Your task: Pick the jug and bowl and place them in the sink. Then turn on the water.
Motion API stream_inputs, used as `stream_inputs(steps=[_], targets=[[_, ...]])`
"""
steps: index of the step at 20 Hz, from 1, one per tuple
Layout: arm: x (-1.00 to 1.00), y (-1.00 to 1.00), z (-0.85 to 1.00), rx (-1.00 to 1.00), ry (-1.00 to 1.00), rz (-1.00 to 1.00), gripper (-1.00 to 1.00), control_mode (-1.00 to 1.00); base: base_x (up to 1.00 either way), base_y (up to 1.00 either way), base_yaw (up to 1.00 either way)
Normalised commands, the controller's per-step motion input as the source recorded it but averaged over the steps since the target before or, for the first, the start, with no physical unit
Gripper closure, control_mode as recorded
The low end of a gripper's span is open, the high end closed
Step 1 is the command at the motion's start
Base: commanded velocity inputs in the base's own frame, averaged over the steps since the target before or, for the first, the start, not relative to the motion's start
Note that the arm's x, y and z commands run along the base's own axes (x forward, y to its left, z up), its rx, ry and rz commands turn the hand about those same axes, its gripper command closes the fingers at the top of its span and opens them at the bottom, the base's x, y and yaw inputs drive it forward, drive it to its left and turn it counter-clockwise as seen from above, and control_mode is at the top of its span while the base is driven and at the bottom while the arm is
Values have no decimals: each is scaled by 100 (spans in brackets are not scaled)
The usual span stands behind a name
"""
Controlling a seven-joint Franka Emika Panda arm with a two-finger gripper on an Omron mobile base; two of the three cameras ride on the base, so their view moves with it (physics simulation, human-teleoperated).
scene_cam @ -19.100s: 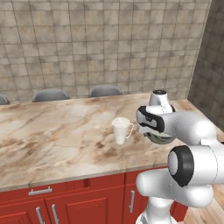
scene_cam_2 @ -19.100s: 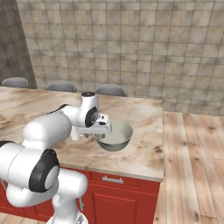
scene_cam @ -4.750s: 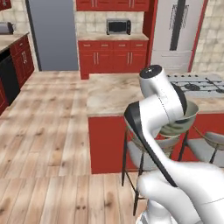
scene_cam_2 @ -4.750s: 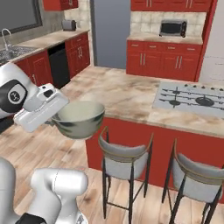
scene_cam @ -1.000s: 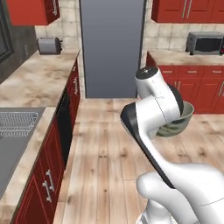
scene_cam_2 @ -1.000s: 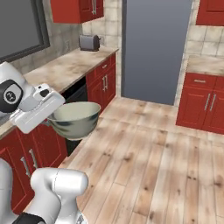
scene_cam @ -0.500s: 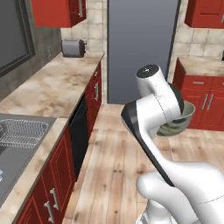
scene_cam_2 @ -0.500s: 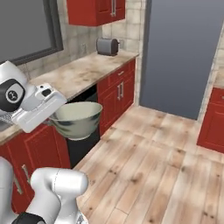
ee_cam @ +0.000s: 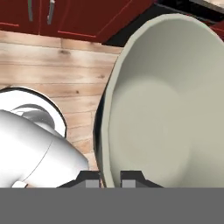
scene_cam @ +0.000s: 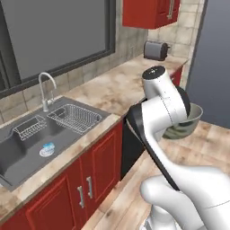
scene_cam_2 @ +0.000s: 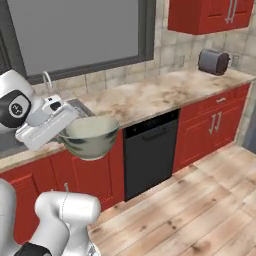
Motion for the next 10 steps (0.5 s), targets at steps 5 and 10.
stream_inputs(steps=[5,10], targets=[[0,0,0,0,0,0,100,100,24,-9,79],[0,0,0,0,0,0,100,100,15,-12,77]])
